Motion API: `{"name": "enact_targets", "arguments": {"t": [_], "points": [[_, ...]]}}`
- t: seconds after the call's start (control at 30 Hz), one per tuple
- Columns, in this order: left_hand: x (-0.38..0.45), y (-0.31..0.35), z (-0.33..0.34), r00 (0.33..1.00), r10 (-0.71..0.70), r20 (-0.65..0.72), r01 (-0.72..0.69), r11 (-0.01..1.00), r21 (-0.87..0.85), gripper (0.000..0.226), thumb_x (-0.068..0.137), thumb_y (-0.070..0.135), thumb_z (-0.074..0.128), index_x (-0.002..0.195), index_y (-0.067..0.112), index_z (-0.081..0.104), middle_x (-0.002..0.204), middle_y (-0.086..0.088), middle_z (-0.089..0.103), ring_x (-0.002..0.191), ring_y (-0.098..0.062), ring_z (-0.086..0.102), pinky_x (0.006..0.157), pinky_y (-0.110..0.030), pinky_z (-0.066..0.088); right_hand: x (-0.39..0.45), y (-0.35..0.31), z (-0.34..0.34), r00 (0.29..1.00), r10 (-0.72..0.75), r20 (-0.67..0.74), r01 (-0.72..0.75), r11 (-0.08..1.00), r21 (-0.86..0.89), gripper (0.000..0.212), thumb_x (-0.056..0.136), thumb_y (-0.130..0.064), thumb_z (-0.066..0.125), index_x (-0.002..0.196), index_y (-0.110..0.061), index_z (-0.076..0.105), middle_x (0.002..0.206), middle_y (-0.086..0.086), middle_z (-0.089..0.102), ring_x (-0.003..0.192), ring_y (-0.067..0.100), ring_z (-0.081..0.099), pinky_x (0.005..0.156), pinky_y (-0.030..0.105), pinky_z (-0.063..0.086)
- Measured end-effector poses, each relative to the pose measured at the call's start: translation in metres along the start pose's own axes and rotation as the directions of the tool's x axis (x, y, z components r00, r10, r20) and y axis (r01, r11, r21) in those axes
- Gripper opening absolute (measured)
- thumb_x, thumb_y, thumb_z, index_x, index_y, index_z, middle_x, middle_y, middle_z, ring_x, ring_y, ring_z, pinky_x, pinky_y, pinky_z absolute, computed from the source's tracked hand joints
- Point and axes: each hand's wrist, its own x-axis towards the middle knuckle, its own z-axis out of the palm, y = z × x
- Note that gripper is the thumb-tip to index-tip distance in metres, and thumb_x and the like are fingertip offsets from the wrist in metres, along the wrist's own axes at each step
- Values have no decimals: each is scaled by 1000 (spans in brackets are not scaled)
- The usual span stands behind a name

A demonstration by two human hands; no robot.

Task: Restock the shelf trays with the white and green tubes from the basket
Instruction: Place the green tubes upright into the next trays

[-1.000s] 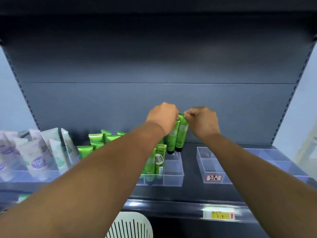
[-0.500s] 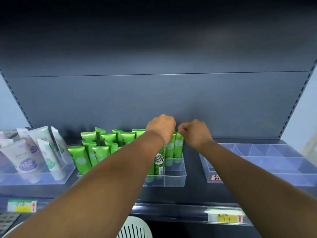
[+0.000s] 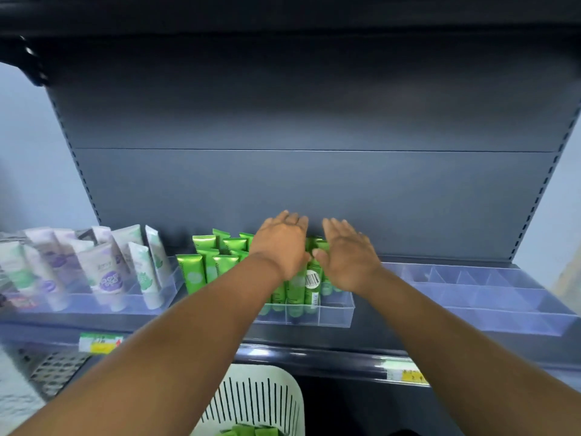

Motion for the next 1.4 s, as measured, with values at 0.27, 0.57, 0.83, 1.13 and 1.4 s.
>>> {"name": "enact_targets", "arguments": {"t": [0.27,0.57,0.83,1.13,1.4], "points": [[-92,-43,11,995,-92,43,92,996,-1,79,94,46,48,153,11,9,161,-6,8,149,-20,6,121,-34,9,-58,-74,19,989,-133,59,134,991,-4,67,101,-41,31,153,-14,-2,162,1,-6,149,17,-10,120,36,-3],[-185,-91,47,967,-216,133,220,975,-15,77,95,47,45,153,13,7,162,-5,6,149,-19,5,120,-34,9,-103,-136,76,957,-212,196,205,977,57,66,102,-42,28,153,-16,-5,162,-1,-8,149,16,-10,120,33,-4],[-231,-110,112,915,-263,305,291,956,-49,79,95,47,45,153,12,3,162,-5,3,150,-20,3,121,-36,10,-123,-154,145,918,-213,335,199,977,75,68,101,-38,35,154,-14,0,162,2,-3,150,17,-4,121,34,-1],[-246,-107,179,851,-246,463,311,948,-69,86,92,48,51,153,12,1,162,-4,0,150,-20,1,120,-38,7,-125,-150,214,844,-216,490,207,976,74,67,100,-38,36,154,-15,3,162,2,2,150,19,-1,121,39,3],[-250,-118,230,720,-188,669,301,952,-56,100,85,52,61,153,10,0,162,-7,1,149,-24,5,121,-41,13,-125,-148,269,729,-171,662,235,972,-9,69,99,-38,37,153,-10,4,161,8,4,149,26,4,120,42,3]]}}
